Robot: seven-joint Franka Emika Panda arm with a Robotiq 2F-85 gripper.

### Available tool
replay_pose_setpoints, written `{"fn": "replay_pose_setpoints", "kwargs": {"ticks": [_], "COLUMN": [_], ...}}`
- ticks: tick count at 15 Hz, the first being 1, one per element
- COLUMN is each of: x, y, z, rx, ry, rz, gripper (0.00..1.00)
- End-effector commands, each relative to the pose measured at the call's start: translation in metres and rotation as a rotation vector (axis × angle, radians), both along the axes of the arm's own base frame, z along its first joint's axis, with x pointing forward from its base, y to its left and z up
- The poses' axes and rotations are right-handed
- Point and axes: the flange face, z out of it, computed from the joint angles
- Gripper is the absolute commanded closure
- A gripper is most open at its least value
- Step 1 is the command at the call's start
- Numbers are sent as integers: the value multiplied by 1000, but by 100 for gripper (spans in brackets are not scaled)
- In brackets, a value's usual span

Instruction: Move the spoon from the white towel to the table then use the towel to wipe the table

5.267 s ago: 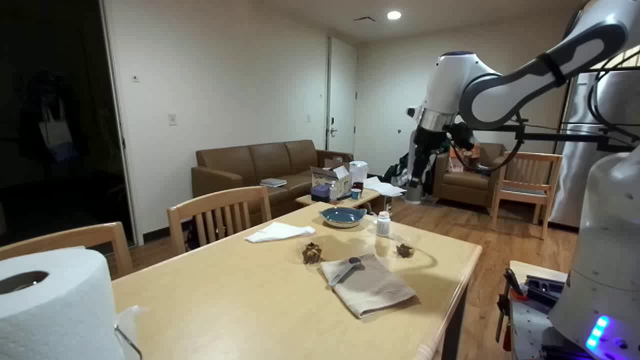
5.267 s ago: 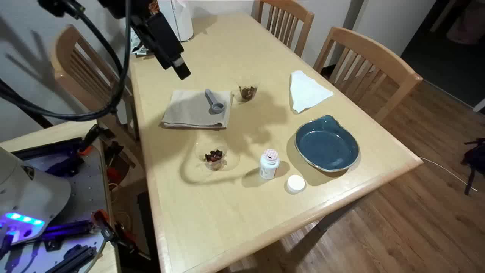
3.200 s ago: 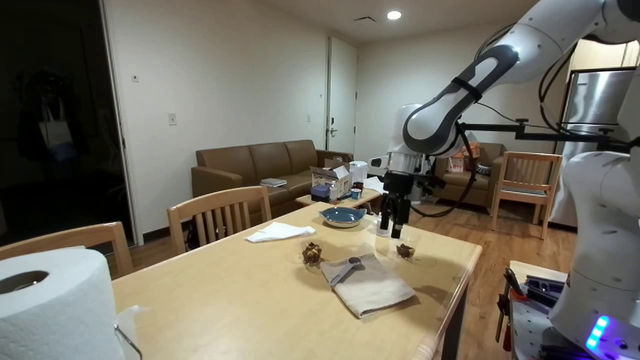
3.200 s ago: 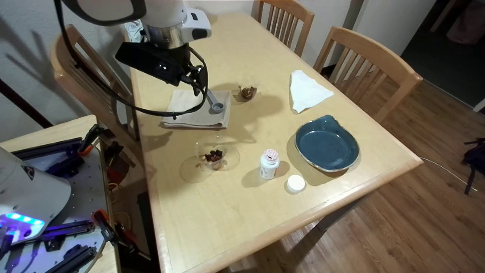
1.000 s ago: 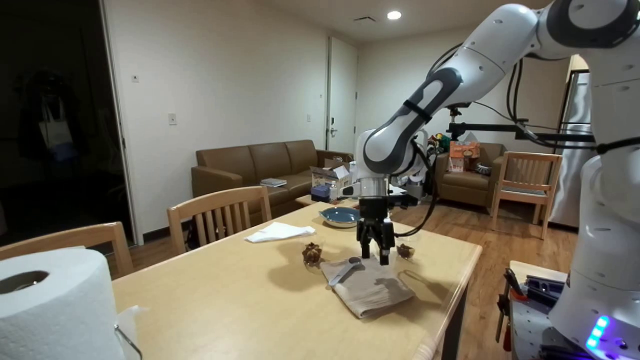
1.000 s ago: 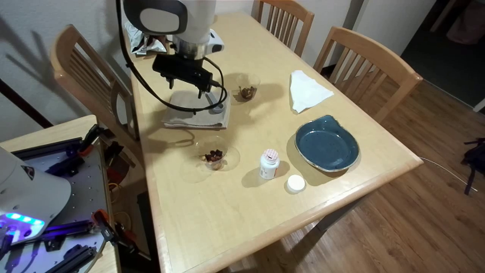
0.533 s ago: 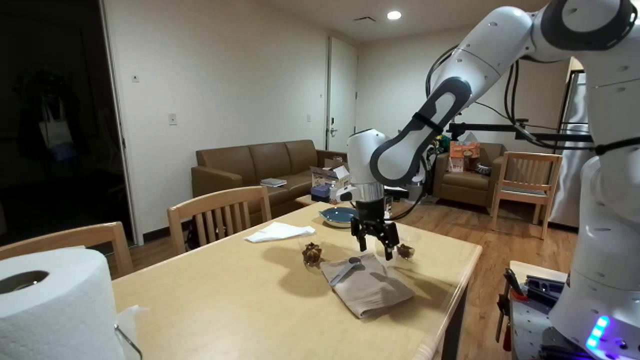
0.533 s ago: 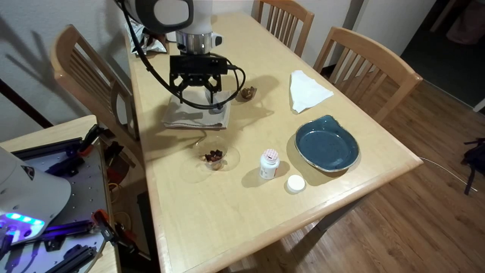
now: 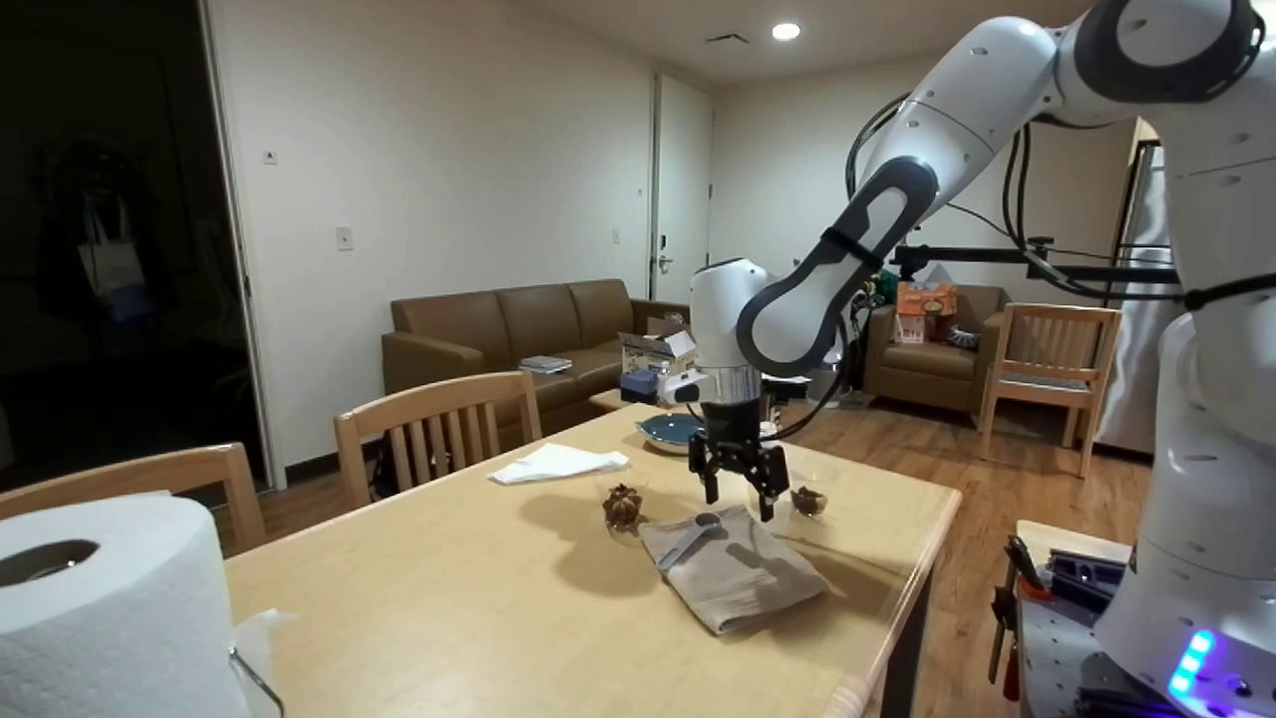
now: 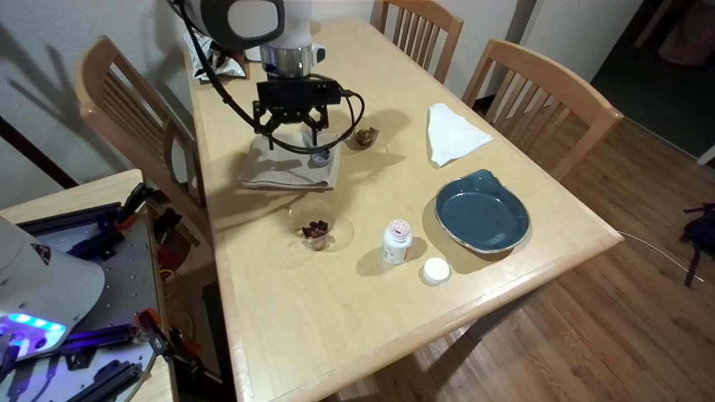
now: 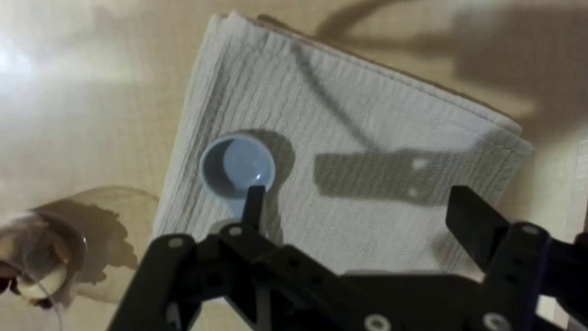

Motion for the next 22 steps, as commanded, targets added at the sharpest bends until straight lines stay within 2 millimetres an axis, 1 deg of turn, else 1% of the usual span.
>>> {"fn": "replay_pose_setpoints", "kwargs": {"ticks": [1,3,8,9,10,13,15,16,17,18,21,22], "x": [10,12,13,13,15,18,20,21,21,20,16,15], "y": [6,10,9,9,8,7,8,8,9,10,17,19], "z": [-8,-15,-39,-41,-42,-41,-39,-37,-35,-32,-21,-18], "rx": [86,122,158,157,153,154,148,146,145,137,104,101], "ry": [-91,-87,-37,-35,-32,-42,-52,-62,-58,-64,-84,-79], "rz": [151,206,284,289,297,300,298,287,290,286,290,307], "gripper": [0,0,0,25,26,47,59,16,20,19,3,1]}}
